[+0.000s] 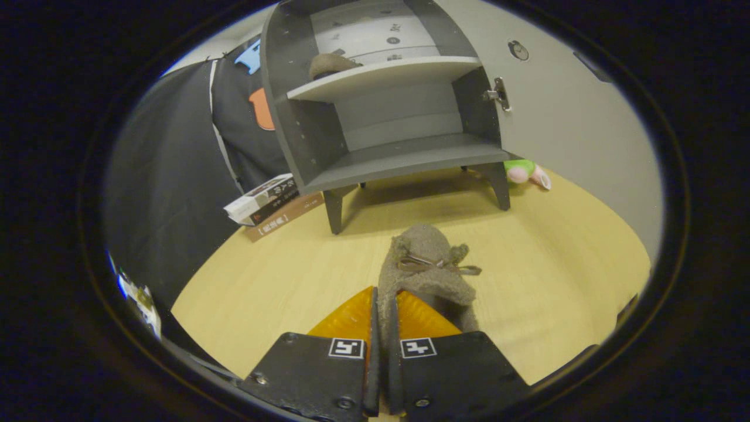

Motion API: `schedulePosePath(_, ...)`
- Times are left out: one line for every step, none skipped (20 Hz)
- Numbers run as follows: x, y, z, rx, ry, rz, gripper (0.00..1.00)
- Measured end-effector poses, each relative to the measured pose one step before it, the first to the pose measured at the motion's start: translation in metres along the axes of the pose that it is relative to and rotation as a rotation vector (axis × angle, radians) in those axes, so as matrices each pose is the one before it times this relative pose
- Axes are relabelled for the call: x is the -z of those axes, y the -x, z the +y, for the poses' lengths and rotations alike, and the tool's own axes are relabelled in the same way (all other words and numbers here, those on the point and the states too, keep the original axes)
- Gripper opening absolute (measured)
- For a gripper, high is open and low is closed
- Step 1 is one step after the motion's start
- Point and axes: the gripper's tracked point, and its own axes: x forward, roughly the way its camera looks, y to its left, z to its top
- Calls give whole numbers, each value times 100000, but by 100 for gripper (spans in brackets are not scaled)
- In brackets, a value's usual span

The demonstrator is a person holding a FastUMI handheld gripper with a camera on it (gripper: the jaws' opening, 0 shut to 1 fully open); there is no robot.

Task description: Open the shoe cabinet door, grab the shoes and put them into the shoe cabinet, then close the shoe cabinet door.

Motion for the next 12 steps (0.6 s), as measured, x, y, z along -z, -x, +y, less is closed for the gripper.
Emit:
schedulePosePath(-615, 865, 650, -1640, -11, -724, 10)
schedulePosePath(-831, 904, 506, -417, 1353, -1380, 10)
schedulePosePath(-862, 1019, 446, 183, 2195, -1720, 10)
schedulePosePath(-1037, 1032, 582, -517, 1721, -2033, 10)
schedulePosePath(-1111, 1056, 1046, -1399, 1632, -1922, 10)
schedulePosePath(-1226, 1065, 865, -1328, 1950, -1977, 10)
schedulePosePath(-1199, 878, 838, -1154, 2342, -1903, 10)
schedulePosePath(-1315, 910, 769, -1093, 2033, -1972, 9)
schedulePosePath(-1388, 977, 903, -1363, 1329, -1741, 10)
schedulePosePath(-1253, 922, 956, -1872, 1131, -1113, 10)
schedulePosePath(-1438, 915, 854, -1809, 1273, -1675, 10)
schedulePosePath(-1751, 872, 748, -1485, 966, -2374, 10)
